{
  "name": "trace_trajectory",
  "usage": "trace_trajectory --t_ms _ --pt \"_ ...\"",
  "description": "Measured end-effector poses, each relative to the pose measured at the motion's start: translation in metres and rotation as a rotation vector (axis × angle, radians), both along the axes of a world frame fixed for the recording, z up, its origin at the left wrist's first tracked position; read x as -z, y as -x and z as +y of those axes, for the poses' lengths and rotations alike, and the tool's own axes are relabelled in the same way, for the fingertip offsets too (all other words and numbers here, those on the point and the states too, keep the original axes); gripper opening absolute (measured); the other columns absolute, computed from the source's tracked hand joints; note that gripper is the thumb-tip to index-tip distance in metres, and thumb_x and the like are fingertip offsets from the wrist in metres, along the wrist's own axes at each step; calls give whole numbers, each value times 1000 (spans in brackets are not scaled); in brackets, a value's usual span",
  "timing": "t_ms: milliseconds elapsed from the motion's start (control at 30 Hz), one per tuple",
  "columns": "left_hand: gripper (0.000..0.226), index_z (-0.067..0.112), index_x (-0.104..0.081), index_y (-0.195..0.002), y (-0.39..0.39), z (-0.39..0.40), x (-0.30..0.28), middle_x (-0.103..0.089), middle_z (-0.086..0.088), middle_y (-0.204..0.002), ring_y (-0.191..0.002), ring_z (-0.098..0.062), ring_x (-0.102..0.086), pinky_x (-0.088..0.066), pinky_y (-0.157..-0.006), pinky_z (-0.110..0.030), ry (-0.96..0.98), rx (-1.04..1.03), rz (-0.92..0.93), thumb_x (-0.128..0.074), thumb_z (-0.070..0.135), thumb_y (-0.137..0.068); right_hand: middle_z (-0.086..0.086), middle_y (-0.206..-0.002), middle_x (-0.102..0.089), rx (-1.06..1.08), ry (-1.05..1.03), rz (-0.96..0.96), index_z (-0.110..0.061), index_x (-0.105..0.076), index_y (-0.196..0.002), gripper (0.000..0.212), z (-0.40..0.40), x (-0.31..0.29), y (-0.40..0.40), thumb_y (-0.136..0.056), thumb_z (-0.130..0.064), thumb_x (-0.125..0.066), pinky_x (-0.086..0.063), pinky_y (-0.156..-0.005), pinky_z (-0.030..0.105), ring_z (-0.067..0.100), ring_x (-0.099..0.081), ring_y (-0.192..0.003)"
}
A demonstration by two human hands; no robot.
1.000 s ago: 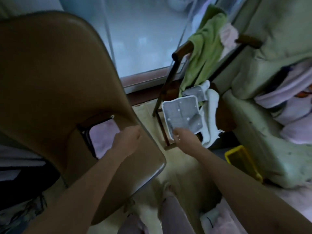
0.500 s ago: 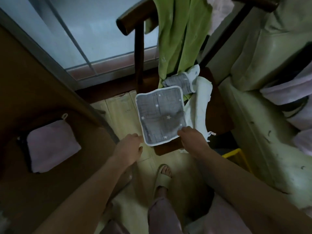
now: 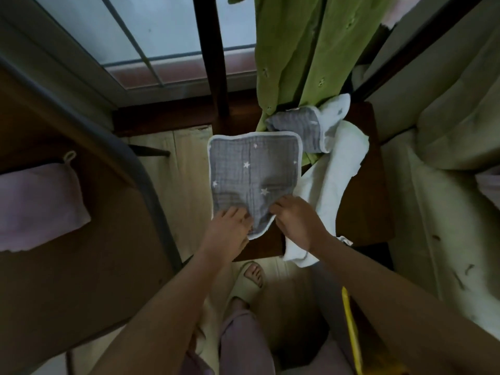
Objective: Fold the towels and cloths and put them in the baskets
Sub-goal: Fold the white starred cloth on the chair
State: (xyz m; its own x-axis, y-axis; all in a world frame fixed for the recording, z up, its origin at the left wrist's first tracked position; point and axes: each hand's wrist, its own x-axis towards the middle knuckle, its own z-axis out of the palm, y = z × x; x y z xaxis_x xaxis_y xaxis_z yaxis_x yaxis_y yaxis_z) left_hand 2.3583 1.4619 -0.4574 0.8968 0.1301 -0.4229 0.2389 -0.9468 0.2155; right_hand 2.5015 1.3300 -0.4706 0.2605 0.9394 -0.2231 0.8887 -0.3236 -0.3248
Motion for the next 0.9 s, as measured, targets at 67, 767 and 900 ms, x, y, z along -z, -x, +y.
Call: trace_trajectory --t_ms 67,767,900 --pt "36 23 -48 -129 -3 -2 0 -46 -1 -132 -122 -18 -43 -34 -100 -32 -17 -34 -13 -47 35 -95 9 -90 -67 87 -46 111 -10 -68 -84 17 -2 -11 -5 -71 -2 -74 -49 -55 29 27 -65 -79" --pt "20 10 -64 -90 184 128 -191 -60 -9 -81 -78 -24 -55 -43 -67 -34 415 -839 -221 -48 16 -99 -1 -71 -47 132 40 187 -16 -45 -88 12 145 -201 132 -98 -9 -43 -28 -50 23 13 -46 -60" --pt "17 0 -66 -100 242 155 -248 -57 -6 -87 -80 -18 -53 -36 -69 -22 138 -785 -574 -51 7 -96 4 -79 -58 96 -223 149 -11 -50 -95 8 167 -242 189 -98 -6 -44 -44 -56 26 19 -56 -67"
